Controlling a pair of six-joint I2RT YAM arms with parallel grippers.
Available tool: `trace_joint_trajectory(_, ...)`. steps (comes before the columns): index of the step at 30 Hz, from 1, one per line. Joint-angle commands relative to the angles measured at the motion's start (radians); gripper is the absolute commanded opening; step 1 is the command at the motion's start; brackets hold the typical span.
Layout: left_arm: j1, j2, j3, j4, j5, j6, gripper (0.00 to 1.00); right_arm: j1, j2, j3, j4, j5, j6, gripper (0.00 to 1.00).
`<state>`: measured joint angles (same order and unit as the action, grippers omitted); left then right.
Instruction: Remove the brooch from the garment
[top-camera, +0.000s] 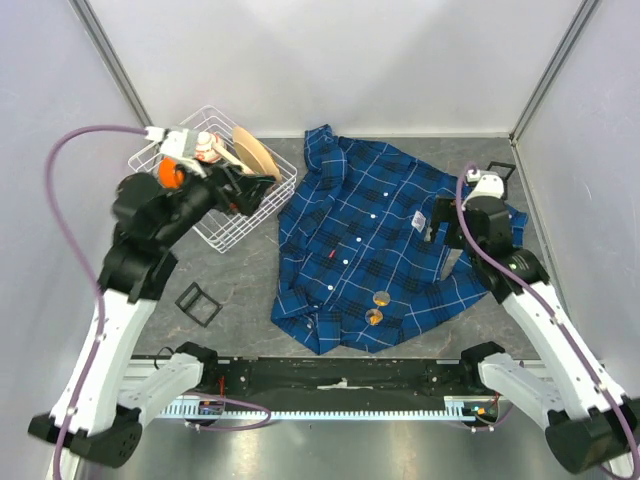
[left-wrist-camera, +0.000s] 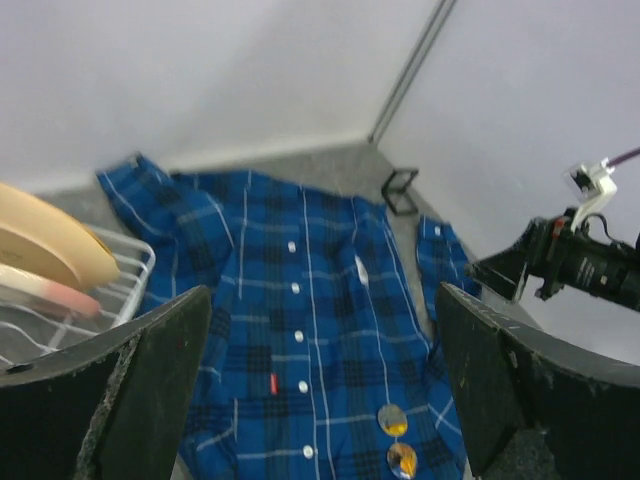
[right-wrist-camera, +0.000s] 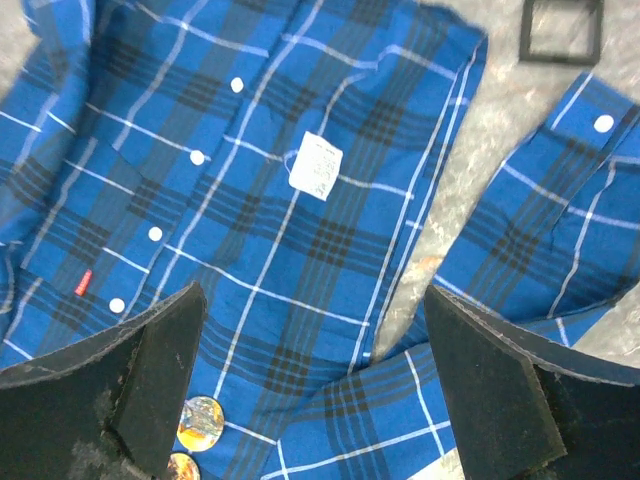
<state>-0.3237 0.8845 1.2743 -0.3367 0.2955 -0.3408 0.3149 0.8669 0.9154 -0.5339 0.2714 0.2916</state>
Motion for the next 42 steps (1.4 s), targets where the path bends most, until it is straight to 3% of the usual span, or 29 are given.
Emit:
trace_joint_trajectory(1,0.003,0.106,-0.111,0.060,0.119,-0.099,0.99,0.007,0.096,-0.027,0.020,-0.024,0.044,0.98)
trace_joint_trajectory(5,-0.008,0.229,-0.170,0.122,0.229,-0.168,0.98,0.029,0.193,-0.049,0.012,-0.077,0.015,0.98)
trace_joint_trajectory(7,-0.066,0.297,-0.187,0.123,0.223,-0.175,0.94,0.042,0.211,-0.072,0.031,-0.087,0.033,0.98)
trace_joint_trajectory(15,-0.411,0.507,-0.288,0.286,0.107,-0.230,0.85,0.047,0.153,-0.260,0.289,-0.438,0.204,0.98)
trace_joint_trajectory(19,-0.494,0.602,-0.282,0.312,0.057,-0.234,0.75,0.046,0.130,-0.323,0.311,-0.497,0.212,0.98)
trace_joint_trajectory(22,-0.521,0.642,-0.285,0.332,0.051,-0.236,0.62,0.047,0.145,-0.348,0.282,-0.504,0.208,0.90)
trace_joint_trajectory(23,-0.526,0.660,-0.286,0.334,0.054,-0.237,0.55,0.046,0.149,-0.360,0.290,-0.521,0.219,0.82)
trace_joint_trajectory(25,-0.531,0.685,-0.285,0.334,0.063,-0.248,0.50,0.046,0.141,-0.404,0.317,-0.554,0.265,0.76)
trace_joint_trajectory(26,-0.537,0.715,-0.283,0.365,0.077,-0.251,0.45,0.046,0.133,-0.418,0.328,-0.555,0.280,0.65)
trace_joint_trajectory(29,-0.557,0.752,-0.276,0.395,0.074,-0.262,0.40,0.047,0.104,-0.481,0.356,-0.540,0.323,0.53)
trace_joint_trajectory(35,-0.590,0.855,-0.240,0.413,0.076,-0.274,0.30,0.047,0.150,-0.519,0.383,-0.566,0.337,0.47)
trace_joint_trajectory(42,-0.606,0.898,-0.239,0.429,0.063,-0.280,0.28,0.047,0.187,-0.561,0.454,-0.621,0.354,0.41)
